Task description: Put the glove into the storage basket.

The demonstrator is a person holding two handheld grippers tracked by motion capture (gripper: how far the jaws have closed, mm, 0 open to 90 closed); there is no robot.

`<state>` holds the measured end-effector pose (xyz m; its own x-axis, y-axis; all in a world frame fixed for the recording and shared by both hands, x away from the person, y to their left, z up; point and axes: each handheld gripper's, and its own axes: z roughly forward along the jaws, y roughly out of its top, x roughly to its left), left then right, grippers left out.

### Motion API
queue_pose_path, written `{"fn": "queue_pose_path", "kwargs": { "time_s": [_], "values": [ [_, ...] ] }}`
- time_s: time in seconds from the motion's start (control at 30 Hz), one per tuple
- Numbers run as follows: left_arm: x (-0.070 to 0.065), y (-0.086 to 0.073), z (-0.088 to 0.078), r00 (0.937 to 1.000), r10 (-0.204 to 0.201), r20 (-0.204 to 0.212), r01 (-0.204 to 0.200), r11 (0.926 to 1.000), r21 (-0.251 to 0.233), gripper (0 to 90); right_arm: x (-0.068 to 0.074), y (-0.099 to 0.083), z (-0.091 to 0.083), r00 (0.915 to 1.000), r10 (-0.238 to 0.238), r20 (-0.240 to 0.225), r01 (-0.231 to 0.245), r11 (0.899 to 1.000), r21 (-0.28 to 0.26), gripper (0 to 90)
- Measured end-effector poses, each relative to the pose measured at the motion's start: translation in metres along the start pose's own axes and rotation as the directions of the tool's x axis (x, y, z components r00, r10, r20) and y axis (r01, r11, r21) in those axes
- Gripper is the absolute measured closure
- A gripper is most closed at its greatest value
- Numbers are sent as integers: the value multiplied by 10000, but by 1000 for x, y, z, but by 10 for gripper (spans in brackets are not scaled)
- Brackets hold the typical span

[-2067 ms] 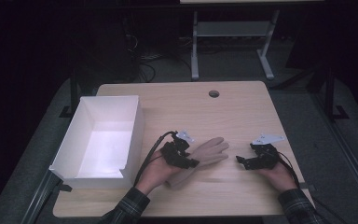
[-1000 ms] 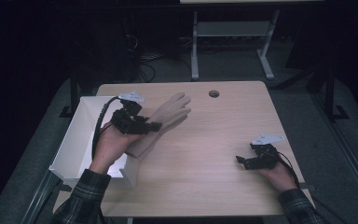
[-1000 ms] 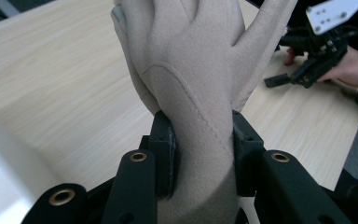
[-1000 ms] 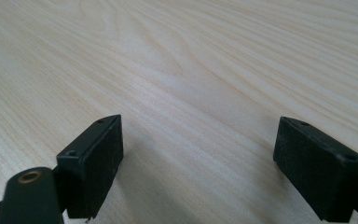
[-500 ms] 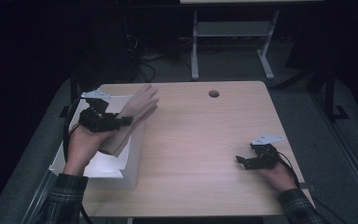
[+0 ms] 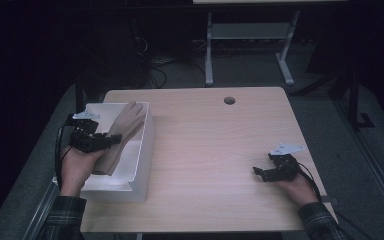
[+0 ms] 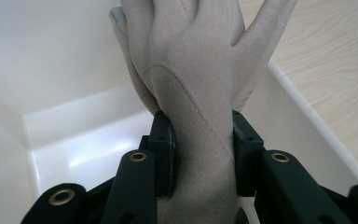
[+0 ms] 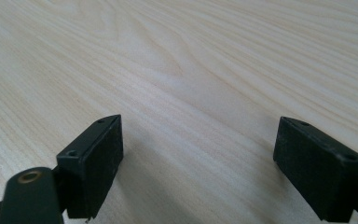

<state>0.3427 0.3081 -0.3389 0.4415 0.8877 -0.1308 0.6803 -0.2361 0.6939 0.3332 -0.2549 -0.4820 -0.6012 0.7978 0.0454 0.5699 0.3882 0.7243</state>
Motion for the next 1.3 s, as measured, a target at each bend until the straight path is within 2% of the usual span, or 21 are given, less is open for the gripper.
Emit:
{"fn": "queue_pose_path", "kwargs": {
  "time_s": [0.27, 0.37, 0.57, 0.67, 0.73, 0.77, 0.8, 0.83, 0.93, 1.13, 1.2, 1.3],
  "values": [
    [13, -22, 31, 9993, -357, -145, 364, 9979, 542, 667, 0, 0, 0, 10000, 0, 1, 0, 10000, -1, 153],
    [16, -25, 39, 9994, -296, -200, 311, 9965, 776, 659, 0, 0, 0, 10000, -1, 2, 1, 10000, -1, 153],
    [18, -34, 55, 9990, -418, -157, 435, 9907, 1286, 629, 0, 0, 0, 10000, -3, 1, 3, 10000, -3, 153],
    [20, -37, 60, 9987, -471, -198, 496, 9867, 1548, 568, 0, 0, 0, 10000, -1, 3, 1, 10000, 0, 153],
    [20, -37, 64, 9988, -457, -171, 480, 9825, 1800, 476, 0, 0, 0, 10000, -5, 2, 5, 10000, -2, 153],
    [20, -37, 64, 9988, -457, -171, 480, 9825, 1800, 379, 0, 0, 0, 10000, -5, 2, 5, 10000, -2, 153],
    [19, -38, 64, 9987, -432, -275, 474, 9831, 1769, 379, 0, 0, 0, 10000, -4, 1, 4, 10000, -3, 153],
    [19, -37, 63, 9986, -419, -313, 466, 9847, 1678, 330, 0, 0, 0, 10000, 0, 0, 0, 10000, -2, 153],
    [18, -35, 58, 9986, -463, -272, 496, 9889, 1403, 271, 0, 0, 0, 10000, 11, 15, -11, 10000, 6, 153],
    [8, -16, 40, 9999, -86, -107, 93, 9972, 745, 226, 0, 0, 0, 10000, 16, 11, -16, 10000, -2, 153],
    [1, -8, 32, 10000, -68, 41, 67, 9991, 425, 226, 0, 0, 0, 10000, 11, 12, -11, 10000, 0, 153],
    [-12, 4, 24, 9993, 217, 292, -222, 9996, 160, 226, 0, 0, 0, 10000, 10, 13, -10, 10000, 2, 153]
  ]
}}
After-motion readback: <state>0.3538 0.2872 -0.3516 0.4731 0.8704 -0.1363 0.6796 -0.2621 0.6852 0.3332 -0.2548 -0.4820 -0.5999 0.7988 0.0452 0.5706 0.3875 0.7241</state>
